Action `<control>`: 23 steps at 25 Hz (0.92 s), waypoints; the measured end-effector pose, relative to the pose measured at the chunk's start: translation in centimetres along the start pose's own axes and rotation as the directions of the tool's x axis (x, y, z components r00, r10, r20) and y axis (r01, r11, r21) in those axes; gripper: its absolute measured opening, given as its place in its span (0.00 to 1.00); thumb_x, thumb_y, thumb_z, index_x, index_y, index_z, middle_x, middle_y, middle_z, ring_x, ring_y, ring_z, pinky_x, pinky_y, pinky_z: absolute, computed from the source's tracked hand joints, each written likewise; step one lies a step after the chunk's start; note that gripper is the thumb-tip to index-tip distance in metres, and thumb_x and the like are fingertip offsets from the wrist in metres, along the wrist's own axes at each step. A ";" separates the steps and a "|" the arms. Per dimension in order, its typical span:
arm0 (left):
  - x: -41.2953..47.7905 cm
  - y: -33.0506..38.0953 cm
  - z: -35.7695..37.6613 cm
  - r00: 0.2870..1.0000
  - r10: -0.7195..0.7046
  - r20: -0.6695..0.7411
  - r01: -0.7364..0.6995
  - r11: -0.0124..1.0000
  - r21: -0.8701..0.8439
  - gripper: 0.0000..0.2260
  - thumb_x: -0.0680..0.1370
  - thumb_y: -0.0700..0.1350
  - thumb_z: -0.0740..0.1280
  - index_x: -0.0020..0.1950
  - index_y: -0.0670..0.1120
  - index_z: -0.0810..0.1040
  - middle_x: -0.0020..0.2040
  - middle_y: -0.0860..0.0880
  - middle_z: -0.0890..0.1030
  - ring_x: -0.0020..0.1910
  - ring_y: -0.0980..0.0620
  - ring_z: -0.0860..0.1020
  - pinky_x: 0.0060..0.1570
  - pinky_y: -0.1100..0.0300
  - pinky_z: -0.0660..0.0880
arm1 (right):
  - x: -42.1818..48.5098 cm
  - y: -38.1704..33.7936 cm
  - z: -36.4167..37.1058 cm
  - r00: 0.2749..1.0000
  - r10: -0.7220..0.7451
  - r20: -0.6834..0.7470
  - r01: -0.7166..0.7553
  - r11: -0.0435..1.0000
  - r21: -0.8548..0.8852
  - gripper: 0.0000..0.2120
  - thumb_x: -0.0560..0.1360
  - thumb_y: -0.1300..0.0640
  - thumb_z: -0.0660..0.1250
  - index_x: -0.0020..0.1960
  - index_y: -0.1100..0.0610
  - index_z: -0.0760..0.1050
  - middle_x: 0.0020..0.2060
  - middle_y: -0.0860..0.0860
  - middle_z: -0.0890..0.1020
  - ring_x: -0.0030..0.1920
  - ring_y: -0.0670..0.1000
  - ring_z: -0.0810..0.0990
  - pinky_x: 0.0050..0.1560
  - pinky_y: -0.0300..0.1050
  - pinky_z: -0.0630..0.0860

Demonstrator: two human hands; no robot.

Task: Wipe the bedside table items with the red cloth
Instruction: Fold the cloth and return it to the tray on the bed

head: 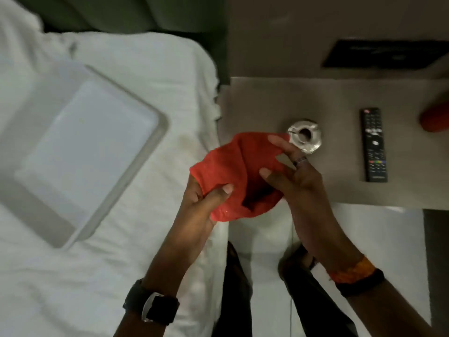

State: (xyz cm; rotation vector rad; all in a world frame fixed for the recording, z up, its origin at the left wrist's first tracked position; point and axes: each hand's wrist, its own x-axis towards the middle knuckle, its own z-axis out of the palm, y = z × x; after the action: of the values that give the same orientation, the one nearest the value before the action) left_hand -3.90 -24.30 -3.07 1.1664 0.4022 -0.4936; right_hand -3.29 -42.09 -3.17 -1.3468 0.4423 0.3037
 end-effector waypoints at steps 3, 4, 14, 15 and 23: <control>-2.9 4.1 -4.6 0.961 0.259 -0.096 -0.234 0.948 0.214 0.16 0.75 0.43 0.72 0.61 0.49 0.74 0.56 0.45 0.83 0.59 0.43 0.82 0.57 0.52 0.82 | -0.3 -1.9 7.3 0.987 -0.116 0.111 0.133 0.979 -0.156 0.24 0.77 0.62 0.71 0.69 0.46 0.71 0.60 0.51 0.83 0.59 0.47 0.84 0.59 0.47 0.82; -4.1 5.6 -6.0 0.925 0.347 -0.153 -0.304 0.920 0.248 0.15 0.75 0.44 0.73 0.59 0.51 0.75 0.54 0.47 0.84 0.57 0.46 0.83 0.55 0.53 0.83 | -0.7 -2.6 9.7 0.979 -0.170 0.113 0.194 0.949 -0.250 0.22 0.76 0.56 0.72 0.67 0.42 0.72 0.60 0.48 0.82 0.58 0.43 0.83 0.56 0.42 0.82; -8.7 13.4 -12.5 0.729 0.602 -0.325 -0.388 0.755 0.528 0.11 0.77 0.42 0.73 0.59 0.50 0.82 0.49 0.60 0.86 0.50 0.63 0.84 0.47 0.72 0.79 | -2.4 -6.6 21.7 0.901 -0.335 0.276 0.414 0.471 -0.779 0.30 0.69 0.28 0.61 0.59 0.47 0.80 0.61 0.43 0.81 0.62 0.46 0.76 0.63 0.45 0.75; -8.8 13.6 -12.7 0.712 0.613 -0.342 -0.372 0.743 0.557 0.11 0.78 0.42 0.72 0.60 0.47 0.82 0.50 0.57 0.86 0.51 0.62 0.84 0.48 0.71 0.79 | -2.4 -6.7 22.2 0.876 -0.383 0.293 0.452 0.445 -0.773 0.26 0.71 0.31 0.63 0.58 0.48 0.81 0.61 0.44 0.81 0.62 0.48 0.77 0.63 0.53 0.76; -8.1 15.8 -14.2 0.605 0.688 -0.401 -0.279 0.655 0.702 0.08 0.83 0.46 0.66 0.59 0.45 0.82 0.47 0.45 0.87 0.45 0.54 0.83 0.44 0.64 0.79 | -2.4 -7.0 25.6 0.633 -0.733 0.249 0.666 0.351 -0.658 0.06 0.75 0.54 0.72 0.47 0.56 0.84 0.44 0.47 0.87 0.46 0.50 0.83 0.50 0.54 0.79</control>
State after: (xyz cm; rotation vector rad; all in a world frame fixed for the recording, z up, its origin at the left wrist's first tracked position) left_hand -2.30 -4.78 8.52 1.9909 0.4855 0.3861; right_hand 1.14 -18.34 8.11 -2.1958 -0.2882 -0.3892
